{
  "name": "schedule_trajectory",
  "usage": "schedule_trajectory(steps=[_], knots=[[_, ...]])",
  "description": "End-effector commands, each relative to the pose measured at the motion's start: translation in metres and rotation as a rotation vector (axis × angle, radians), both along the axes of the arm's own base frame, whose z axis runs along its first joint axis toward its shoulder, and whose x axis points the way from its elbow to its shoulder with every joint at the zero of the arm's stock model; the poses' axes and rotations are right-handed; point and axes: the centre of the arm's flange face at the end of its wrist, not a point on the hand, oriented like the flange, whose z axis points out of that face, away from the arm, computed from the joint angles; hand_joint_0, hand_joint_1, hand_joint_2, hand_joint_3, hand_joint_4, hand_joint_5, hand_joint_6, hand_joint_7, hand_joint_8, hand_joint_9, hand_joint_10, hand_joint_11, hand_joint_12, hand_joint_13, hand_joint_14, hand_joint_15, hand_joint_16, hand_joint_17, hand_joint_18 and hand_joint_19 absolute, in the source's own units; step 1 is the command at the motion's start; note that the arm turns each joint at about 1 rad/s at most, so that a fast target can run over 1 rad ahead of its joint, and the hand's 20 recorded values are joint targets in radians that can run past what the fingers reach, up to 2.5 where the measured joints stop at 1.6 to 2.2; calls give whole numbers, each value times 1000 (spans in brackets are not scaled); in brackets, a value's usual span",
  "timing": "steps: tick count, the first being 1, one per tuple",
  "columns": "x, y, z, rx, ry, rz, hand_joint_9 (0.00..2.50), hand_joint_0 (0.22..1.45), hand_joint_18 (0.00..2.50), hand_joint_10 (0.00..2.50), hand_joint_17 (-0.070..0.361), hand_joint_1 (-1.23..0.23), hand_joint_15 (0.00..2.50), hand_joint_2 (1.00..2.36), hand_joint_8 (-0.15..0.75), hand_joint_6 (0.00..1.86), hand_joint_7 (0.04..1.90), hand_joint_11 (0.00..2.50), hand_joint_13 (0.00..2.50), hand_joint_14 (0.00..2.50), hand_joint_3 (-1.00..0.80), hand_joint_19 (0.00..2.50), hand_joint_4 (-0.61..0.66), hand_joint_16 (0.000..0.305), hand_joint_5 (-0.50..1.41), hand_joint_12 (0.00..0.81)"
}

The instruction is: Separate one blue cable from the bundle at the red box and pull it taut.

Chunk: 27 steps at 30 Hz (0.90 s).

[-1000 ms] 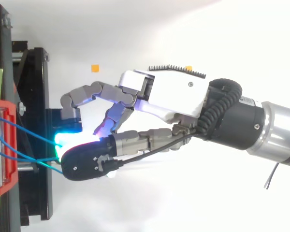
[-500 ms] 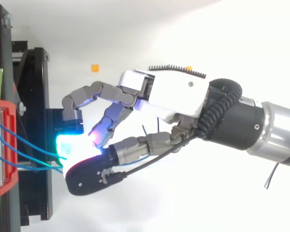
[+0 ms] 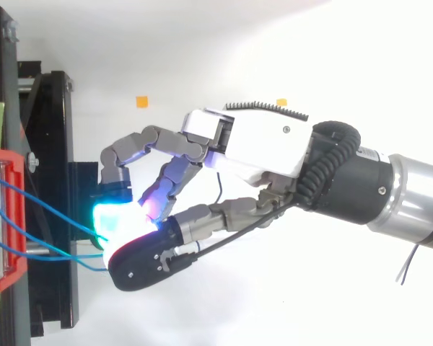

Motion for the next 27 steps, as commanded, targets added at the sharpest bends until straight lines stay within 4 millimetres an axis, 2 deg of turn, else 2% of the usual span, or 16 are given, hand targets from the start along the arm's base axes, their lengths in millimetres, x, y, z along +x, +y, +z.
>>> schedule_trajectory(steps=[1, 13, 18, 22, 27], knots=[[0, 1, 0, 4, -3, 1, 1284, 550, 826, 34, 133, -582, 784, 1000, 332, 801, 1238, 1183, 1059, 27, -500, 811, 94, 59, -144, 428], [3, 2, 3, 5, -31, 1, 1286, 478, 865, 32, 149, -514, 774, 1000, 353, 765, 1238, 1142, 1080, 28, -500, 800, 121, 66, -136, 462], [2, 2, 2, 7, -24, 2, 1275, 452, 879, 32, 154, -609, 768, 1000, 364, 756, 1234, 1143, 1081, 28, -500, 778, 136, 68, -137, 474], [2, 2, 2, 4, -26, -1, 1254, 491, 845, 33, 145, -694, 771, 1000, 351, 751, 1251, 1155, 1059, 28, -500, 790, 131, 64, -140, 450], [2, 0, 2, 3, -22, -4, 1225, 616, 796, 35, 131, -780, 784, 1000, 315, 759, 1296, 1191, 1035, 30, -500, 805, 104, 58, -155, 421]])
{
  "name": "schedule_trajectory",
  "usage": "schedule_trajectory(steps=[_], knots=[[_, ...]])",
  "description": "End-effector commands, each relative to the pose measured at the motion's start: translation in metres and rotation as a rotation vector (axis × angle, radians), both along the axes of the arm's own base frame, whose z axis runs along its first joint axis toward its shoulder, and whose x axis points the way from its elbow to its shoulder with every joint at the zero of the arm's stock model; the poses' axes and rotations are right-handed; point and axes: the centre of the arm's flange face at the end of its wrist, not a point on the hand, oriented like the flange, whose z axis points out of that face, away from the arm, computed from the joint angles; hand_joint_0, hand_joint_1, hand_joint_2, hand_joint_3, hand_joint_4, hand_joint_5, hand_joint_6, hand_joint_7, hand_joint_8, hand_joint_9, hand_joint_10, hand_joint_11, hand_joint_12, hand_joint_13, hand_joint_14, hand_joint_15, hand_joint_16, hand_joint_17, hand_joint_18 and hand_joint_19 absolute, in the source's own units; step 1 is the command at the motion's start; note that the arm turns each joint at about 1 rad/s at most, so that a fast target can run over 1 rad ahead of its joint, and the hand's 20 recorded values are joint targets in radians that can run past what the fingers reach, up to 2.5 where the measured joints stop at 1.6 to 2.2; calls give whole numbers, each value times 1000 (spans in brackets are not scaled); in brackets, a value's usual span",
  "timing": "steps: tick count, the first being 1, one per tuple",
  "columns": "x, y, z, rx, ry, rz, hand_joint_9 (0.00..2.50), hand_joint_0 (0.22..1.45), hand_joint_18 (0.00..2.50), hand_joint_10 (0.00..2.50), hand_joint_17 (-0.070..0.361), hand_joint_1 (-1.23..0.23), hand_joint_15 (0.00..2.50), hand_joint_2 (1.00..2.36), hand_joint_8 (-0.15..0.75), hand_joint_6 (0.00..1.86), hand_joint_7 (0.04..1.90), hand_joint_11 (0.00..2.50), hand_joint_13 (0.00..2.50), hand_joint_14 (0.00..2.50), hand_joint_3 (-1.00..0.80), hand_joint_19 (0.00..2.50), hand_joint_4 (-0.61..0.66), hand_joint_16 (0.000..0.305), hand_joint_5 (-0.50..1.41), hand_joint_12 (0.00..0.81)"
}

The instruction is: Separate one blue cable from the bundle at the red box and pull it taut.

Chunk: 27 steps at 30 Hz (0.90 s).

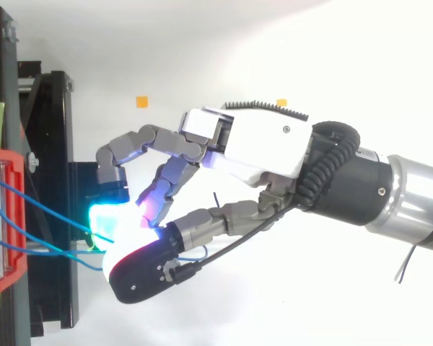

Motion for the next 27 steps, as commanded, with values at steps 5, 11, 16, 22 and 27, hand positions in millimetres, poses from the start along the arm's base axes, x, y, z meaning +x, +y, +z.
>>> schedule_trajectory(steps=[5, 11, 16, 22, 27], knots=[[-2, -1, -1, -1, 15, -1, 1197, 635, 795, 35, 130, -806, 778, 1020, 310, 815, 1334, 1190, 1029, 31, -262, 802, 67, 58, -182, 420], [-1, -1, -1, 0, 10, -1, 1213, 590, 800, 34, 134, -587, 782, 1019, 318, 830, 1255, 1168, 1024, 30, -242, 817, 80, 59, -181, 429], [1, 2, 1, 2, -9, 2, 1220, 602, 793, 34, 133, -468, 775, 1017, 319, 802, 1221, 1152, 1021, 29, -301, 832, 92, 59, -163, 432], [2, 4, 2, 3, -16, 5, 1247, 591, 801, 34, 132, -448, 779, 1009, 322, 778, 1249, 1133, 1041, 30, -402, 831, 99, 59, -149, 426], [3, 8, 3, 6, -28, 7, 1256, 531, 827, 33, 139, -551, 776, 1000, 337, 775, 1242, 1156, 1054, 29, -500, 815, 114, 62, -147, 444]])
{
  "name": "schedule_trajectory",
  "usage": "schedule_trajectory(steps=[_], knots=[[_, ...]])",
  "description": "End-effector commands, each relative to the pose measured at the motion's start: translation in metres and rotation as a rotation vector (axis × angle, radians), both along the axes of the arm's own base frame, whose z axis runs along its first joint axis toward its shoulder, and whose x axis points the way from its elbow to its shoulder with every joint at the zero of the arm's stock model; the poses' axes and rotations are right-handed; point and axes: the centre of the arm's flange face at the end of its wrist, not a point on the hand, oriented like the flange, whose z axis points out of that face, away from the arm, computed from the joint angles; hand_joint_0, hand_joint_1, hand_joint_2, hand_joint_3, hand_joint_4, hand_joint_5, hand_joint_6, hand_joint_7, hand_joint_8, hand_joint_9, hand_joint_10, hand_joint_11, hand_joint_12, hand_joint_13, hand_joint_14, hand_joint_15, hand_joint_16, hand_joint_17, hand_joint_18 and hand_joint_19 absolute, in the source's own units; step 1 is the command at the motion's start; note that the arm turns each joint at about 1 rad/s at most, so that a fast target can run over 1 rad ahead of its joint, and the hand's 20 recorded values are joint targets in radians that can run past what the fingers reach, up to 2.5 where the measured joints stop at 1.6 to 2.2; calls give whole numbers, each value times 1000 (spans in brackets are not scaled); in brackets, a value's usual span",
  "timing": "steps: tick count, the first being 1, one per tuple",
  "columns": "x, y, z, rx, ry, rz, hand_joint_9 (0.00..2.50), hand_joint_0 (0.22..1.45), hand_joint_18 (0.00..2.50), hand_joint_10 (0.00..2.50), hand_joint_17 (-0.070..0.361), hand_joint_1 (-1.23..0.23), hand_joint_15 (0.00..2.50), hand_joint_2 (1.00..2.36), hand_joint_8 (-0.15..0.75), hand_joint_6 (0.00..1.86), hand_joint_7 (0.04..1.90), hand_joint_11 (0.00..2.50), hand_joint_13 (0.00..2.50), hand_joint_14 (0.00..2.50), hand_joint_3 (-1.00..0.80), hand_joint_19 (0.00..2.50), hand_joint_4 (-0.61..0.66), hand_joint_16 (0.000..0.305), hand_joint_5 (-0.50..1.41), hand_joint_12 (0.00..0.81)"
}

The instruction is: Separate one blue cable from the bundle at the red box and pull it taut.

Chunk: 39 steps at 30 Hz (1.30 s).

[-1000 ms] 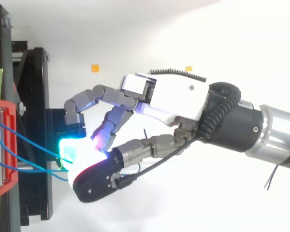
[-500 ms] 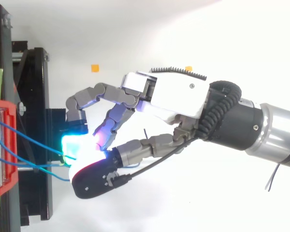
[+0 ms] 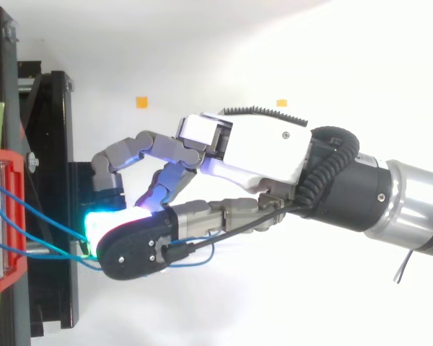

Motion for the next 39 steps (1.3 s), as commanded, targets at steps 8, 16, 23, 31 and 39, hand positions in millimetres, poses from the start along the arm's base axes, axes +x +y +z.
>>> schedule_trajectory(steps=[8, 16, 23, 31, 39], knots=[[1, 1, 1, 5, -7, -9, 1225, 683, 804, 35, 128, -840, 775, 1016, 315, 825, 1398, 1227, 1036, 28, -322, 763, 33, 57, -175, 410], [-2, -5, -1, 1, 13, -18, 1170, 830, 772, 34, 125, -943, 769, 1000, 289, 882, 1276, 1259, 1002, 31, -500, 694, 47, 55, -199, 382], [-1, -1, 0, 3, 3, -12, 1194, 563, 778, 34, 128, -1081, 777, 1000, 296, 890, 1258, 1289, 990, 31, -500, 659, 50, 57, -183, 387], [0, 2, 0, -1, 5, 27, 1315, 441, 861, 31, 149, -770, 756, 1000, 356, 835, 1153, 1228, 1064, 27, -500, 702, 102, 66, -145, 445], [-1, 0, -2, -3, 18, 22, 1322, 508, 842, 33, 136, -523, 764, 1000, 331, 782, 1207, 1210, 1071, 29, -500, 772, 93, 60, -132, 426]])
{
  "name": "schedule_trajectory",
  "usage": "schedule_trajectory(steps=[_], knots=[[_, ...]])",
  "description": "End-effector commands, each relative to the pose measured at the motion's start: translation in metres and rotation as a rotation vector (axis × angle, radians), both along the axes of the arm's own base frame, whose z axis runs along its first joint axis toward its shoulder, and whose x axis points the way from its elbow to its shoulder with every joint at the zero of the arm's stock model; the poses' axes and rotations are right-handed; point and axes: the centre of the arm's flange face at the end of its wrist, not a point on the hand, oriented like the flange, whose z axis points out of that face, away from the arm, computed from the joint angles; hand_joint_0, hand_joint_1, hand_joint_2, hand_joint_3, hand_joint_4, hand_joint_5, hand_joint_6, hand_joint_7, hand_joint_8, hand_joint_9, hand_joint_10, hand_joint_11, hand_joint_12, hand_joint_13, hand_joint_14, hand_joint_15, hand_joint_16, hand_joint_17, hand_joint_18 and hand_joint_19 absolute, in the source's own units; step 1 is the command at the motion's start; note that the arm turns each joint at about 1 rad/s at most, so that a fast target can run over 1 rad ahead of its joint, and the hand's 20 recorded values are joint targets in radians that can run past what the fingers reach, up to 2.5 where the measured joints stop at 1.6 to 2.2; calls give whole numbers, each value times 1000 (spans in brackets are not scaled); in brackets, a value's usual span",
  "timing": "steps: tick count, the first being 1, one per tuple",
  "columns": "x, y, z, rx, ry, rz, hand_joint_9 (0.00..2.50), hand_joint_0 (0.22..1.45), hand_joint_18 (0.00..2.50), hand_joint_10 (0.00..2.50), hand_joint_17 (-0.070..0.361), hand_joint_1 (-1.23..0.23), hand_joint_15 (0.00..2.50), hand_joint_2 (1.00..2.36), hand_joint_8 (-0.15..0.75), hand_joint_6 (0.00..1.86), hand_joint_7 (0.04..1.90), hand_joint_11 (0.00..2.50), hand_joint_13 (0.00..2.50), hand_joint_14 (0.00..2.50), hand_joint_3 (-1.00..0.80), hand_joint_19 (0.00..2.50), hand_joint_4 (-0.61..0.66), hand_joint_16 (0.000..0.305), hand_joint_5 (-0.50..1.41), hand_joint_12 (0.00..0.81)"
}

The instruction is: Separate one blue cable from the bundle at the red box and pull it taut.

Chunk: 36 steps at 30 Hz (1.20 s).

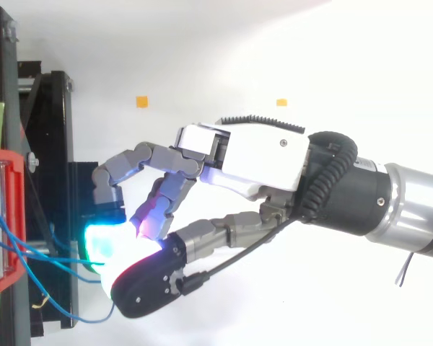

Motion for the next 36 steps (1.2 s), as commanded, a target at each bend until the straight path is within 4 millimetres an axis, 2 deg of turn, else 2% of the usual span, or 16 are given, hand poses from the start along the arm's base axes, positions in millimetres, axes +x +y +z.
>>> schedule_trajectory(steps=[1, 6, 11, 15, 19, 24, 26, 28, 33, 36], knots=[[0, -3, 0, -3, 2, -2, 1322, 506, 846, 33, 136, -513, 767, 1000, 332, 776, 1207, 1211, 1072, 29, -500, 765, 100, 61, -131, 427], [-7, -4, -7, -57, 66, 12, 1322, 505, 849, 34, 137, -551, 770, 1000, 332, 759, 1223, 1207, 1074, 27, -500, 763, 102, 61, -133, 432], [-17, -6, 7, -63, 64, -2, 1346, 555, 830, 34, 130, -655, 788, 1000, 317, 764, 1268, 1288, 1088, 30, -500, 781, 84, 58, -139, 415], [-23, -8, 8, -65, 71, -39, 1364, 622, 823, 35, 126, -684, 791, 1000, 303, 801, 1279, 1310, 1087, 30, -500, 801, 66, 56, -146, 406], [-24, -7, 9, -65, 71, -42, 1371, 626, 833, 35, 125, -690, 793, 1008, 310, 823, 1282, 1324, 1095, 29, -418, 799, 55, 56, -152, 404], [-26, -6, 22, -64, 55, -44, 1383, 611, 839, 34, 126, -706, 807, 1017, 314, 847, 1302, 1331, 1107, 30, -292, 799, 62, 56, -151, 406], [-27, -6, 25, -60, 59, -40, 1383, 612, 839, 35, 126, -706, 803, 1013, 311, 846, 1286, 1342, 1105, 30, -351, 798, 72, 56, -152, 409], [-32, -6, 41, -65, 57, -47, 1387, 572, 843, 35, 129, -660, 802, 1000, 315, 844, 1239, 1328, 1104, 30, -500, 793, 79, 57, -151, 415], [-33, -7, 40, -73, 68, -65, 1414, 543, 858, 34, 132, -527, 794, 1000, 325, 829, 1240, 1319, 1117, 30, -500, 793, 84, 59, -143, 420], [-33, -3, 40, -67, 67, -69, 1410, 582, 848, 36, 128, -540, 802, 1000, 312, 827, 1252, 1325, 1111, 30, -500, 806, 82, 57, -143, 413]])
